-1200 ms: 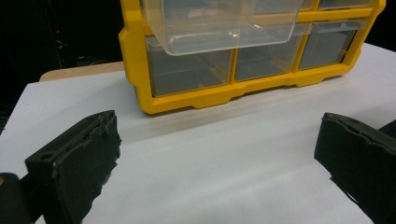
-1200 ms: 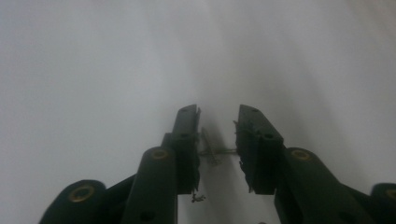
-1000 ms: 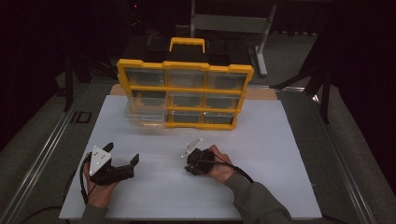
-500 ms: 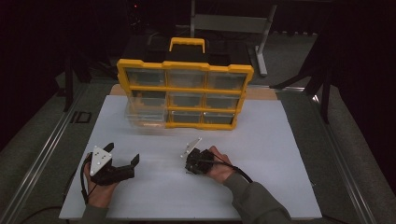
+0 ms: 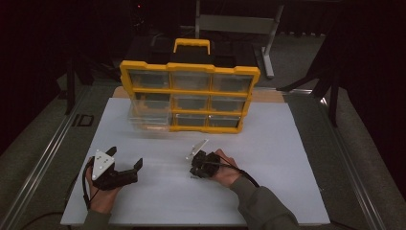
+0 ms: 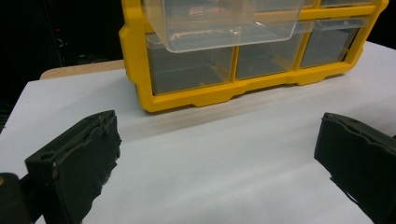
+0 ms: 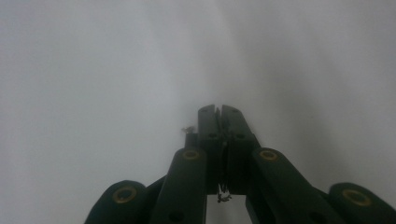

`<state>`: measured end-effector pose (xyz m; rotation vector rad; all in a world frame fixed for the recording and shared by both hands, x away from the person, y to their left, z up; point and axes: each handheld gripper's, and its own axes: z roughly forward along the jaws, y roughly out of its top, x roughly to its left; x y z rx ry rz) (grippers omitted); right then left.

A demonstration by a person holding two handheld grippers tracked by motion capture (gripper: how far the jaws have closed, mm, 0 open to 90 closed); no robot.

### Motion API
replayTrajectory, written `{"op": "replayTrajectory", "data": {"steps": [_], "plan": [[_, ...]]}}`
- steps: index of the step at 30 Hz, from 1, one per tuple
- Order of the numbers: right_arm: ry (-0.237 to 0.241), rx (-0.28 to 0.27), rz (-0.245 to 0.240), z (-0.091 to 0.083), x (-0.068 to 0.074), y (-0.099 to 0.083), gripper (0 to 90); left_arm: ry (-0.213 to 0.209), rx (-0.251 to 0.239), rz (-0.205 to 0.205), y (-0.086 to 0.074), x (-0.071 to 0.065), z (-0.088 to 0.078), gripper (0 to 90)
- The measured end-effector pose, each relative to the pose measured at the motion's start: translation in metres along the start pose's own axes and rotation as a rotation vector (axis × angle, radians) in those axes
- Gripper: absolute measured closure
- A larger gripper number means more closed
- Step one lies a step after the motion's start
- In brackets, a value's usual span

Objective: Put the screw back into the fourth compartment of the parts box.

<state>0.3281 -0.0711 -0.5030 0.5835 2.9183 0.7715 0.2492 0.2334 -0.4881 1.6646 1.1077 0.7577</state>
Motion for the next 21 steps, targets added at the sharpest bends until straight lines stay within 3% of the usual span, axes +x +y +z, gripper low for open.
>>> {"op": "replayTrajectory", "data": {"steps": [21], "plan": [[0.006,-0.018,-0.013,-0.031,-0.012,0.013,88.2,-0.003,0.0,-0.001,0.0,0.0,0.0,0.9]]}}
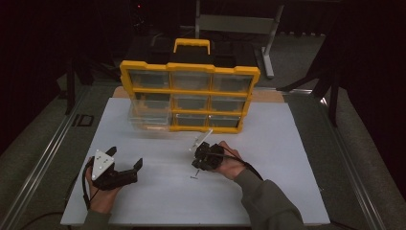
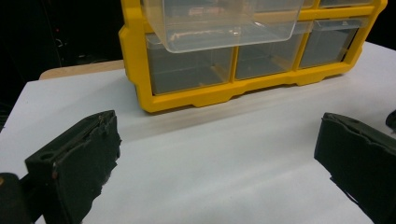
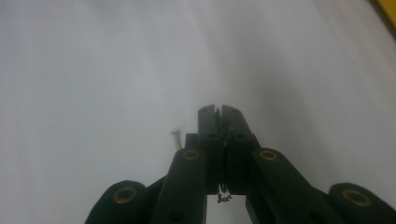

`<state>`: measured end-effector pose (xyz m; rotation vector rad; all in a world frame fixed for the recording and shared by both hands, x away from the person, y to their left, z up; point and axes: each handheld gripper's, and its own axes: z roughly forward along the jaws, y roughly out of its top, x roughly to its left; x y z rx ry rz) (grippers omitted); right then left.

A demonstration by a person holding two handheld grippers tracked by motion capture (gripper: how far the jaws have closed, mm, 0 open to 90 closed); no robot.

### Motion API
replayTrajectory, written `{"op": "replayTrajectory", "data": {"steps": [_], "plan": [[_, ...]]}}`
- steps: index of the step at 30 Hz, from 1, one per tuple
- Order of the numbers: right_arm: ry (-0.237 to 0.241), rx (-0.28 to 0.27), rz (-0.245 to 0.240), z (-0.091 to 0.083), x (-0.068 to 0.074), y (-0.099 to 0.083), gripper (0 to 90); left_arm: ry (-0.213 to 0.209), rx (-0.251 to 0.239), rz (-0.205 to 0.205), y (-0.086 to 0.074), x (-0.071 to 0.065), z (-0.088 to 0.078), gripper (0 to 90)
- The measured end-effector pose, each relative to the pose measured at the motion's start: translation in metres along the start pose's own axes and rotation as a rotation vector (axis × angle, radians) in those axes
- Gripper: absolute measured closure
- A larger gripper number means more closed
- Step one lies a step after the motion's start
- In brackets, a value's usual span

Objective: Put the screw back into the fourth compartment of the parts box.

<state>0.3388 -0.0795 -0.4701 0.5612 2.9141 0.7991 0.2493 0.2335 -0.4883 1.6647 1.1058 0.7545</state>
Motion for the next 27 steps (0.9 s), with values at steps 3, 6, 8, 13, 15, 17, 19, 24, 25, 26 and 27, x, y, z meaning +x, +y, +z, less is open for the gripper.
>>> {"op": "replayTrajectory", "data": {"steps": [3,6,8,13,15,17,19,24,25,26,27], "plan": [[-0.014,0.006,-0.003,-0.006,-0.003,0.003,88.2,0.0,-0.001,0.0,0.0,0.0,0.0,0.9],[-0.025,0.013,0.001,-0.012,-0.007,0.008,88.2,0.0,-0.003,-0.002,0.0,0.0,0.0,0.9],[-0.029,0.005,0.004,-0.016,-0.012,0.01,88.2,-0.001,-0.004,-0.003,0.0,0.0,0.0,0.9],[-0.031,-0.007,0.01,-0.029,-0.022,0.017,88.2,-0.002,-0.003,-0.002,0.0,0.0,0.0,0.9],[-0.033,-0.017,0.009,-0.035,-0.027,0.02,88.2,-0.002,-0.004,-0.004,0.0,0.0,0.0,0.9],[-0.039,-0.017,0.005,-0.041,-0.032,0.023,88.2,-0.003,-0.005,-0.004,0.0,0.0,0.0,0.8],[-0.043,-0.02,0.001,-0.046,-0.037,0.027,88.2,-0.003,-0.005,-0.005,0.0,0.0,0.0,0.9],[-0.056,-0.029,-0.019,-0.056,-0.046,0.036,88.2,-0.008,-0.003,-0.005,0.0,0.001,0.0,0.8],[-0.057,-0.028,-0.022,-0.058,-0.047,0.038,88.2,-0.006,-0.003,-0.005,0.0,0.001,0.0,0.9],[-0.057,-0.029,-0.025,-0.06,-0.049,0.04,88.2,-0.005,-0.004,-0.006,0.0,0.001,0.0,0.9],[-0.06,-0.031,-0.03,-0.061,-0.05,0.042,88.2,-0.005,-0.006,-0.008,0.0,0.001,0.0,0.8]]}}
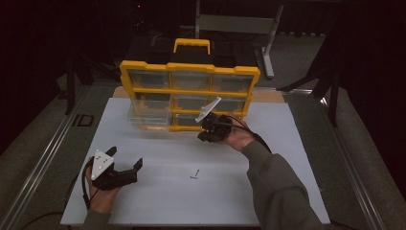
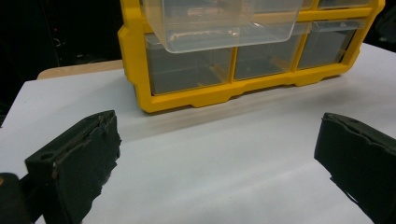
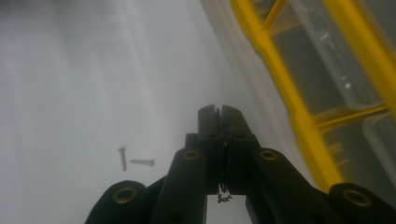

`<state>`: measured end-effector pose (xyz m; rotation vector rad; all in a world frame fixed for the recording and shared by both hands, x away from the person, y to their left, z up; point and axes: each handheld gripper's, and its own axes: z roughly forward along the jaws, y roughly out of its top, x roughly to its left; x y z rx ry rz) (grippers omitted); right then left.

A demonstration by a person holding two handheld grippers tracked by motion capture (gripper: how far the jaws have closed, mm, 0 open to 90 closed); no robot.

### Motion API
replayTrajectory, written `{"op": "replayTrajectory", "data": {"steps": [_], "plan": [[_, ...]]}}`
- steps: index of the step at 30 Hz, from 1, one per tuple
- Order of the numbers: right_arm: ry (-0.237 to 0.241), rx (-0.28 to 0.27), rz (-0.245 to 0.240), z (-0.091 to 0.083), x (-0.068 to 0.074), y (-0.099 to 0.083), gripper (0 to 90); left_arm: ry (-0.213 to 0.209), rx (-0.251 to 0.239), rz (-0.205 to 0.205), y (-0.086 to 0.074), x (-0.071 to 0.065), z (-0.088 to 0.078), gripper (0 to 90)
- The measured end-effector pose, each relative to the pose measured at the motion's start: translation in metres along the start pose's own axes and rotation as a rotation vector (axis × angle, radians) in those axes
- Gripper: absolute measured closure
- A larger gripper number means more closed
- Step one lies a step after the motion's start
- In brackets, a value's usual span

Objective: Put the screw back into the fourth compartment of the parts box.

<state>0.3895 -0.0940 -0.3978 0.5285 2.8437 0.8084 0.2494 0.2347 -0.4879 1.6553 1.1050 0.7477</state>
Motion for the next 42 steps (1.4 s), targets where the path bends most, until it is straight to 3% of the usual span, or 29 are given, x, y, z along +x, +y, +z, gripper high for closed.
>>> {"op": "replayTrajectory", "data": {"steps": [9,12,19,42], "plan": [[0.035,-0.038,-0.029,-0.012,-0.011,0.018,88.2,-0.001,0.0,0.0,0.0,-0.001,0.0,0.4],[0.036,-0.045,-0.047,-0.016,-0.015,0.026,88.2,-0.003,0.001,-0.001,0.0,0.0,0.0,0.4],[0.009,-0.055,-0.041,-0.025,-0.025,0.04,88.2,-0.006,-0.002,-0.001,0.0,0.0,-0.001,0.4],[0.029,-0.105,-0.067,-0.03,-0.028,0.078,88.2,-0.003,-0.006,-0.001,0.001,0.001,-0.002,0.4]]}}
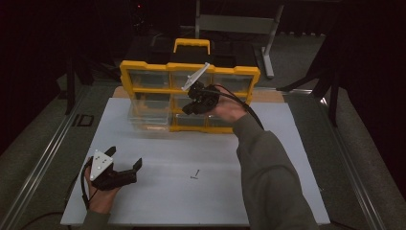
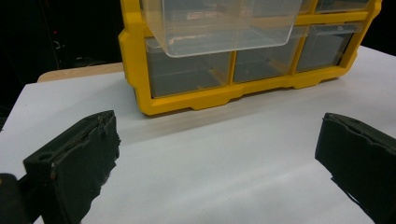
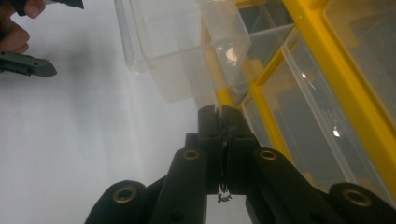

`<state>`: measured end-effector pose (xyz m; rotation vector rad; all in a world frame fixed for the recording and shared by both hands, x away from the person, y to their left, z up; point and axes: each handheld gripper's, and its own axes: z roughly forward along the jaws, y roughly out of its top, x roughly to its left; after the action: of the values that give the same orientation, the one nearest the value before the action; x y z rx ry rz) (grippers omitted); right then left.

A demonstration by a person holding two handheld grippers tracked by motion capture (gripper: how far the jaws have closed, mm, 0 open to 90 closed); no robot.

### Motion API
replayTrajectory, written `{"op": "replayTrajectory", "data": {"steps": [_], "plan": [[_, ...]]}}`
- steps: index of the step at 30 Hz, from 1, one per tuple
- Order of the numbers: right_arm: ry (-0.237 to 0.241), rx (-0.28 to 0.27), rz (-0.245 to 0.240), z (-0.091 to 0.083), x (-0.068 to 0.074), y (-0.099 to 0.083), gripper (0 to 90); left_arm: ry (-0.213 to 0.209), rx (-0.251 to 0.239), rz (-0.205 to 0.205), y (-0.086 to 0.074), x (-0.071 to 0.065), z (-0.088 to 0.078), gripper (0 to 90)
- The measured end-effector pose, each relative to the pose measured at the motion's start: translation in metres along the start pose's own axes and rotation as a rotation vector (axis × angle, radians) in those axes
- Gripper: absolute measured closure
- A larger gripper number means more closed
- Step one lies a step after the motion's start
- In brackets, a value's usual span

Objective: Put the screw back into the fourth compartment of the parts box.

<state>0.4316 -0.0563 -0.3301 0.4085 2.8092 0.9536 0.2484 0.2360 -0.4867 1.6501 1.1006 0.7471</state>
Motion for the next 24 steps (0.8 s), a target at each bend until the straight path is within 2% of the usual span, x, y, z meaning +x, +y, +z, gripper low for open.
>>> {"op": "replayTrajectory", "data": {"steps": [8,24], "plan": [[-0.003,0.008,-0.001,-0.001,-0.001,0.007,88.2,0.0,-0.004,-0.003,0.0,0.001,0.0,0.4],[0.013,0.017,-0.039,0.008,0.002,0.041,88.1,-0.004,-0.003,-0.01,0.0,0.002,-0.001,0.4]]}}
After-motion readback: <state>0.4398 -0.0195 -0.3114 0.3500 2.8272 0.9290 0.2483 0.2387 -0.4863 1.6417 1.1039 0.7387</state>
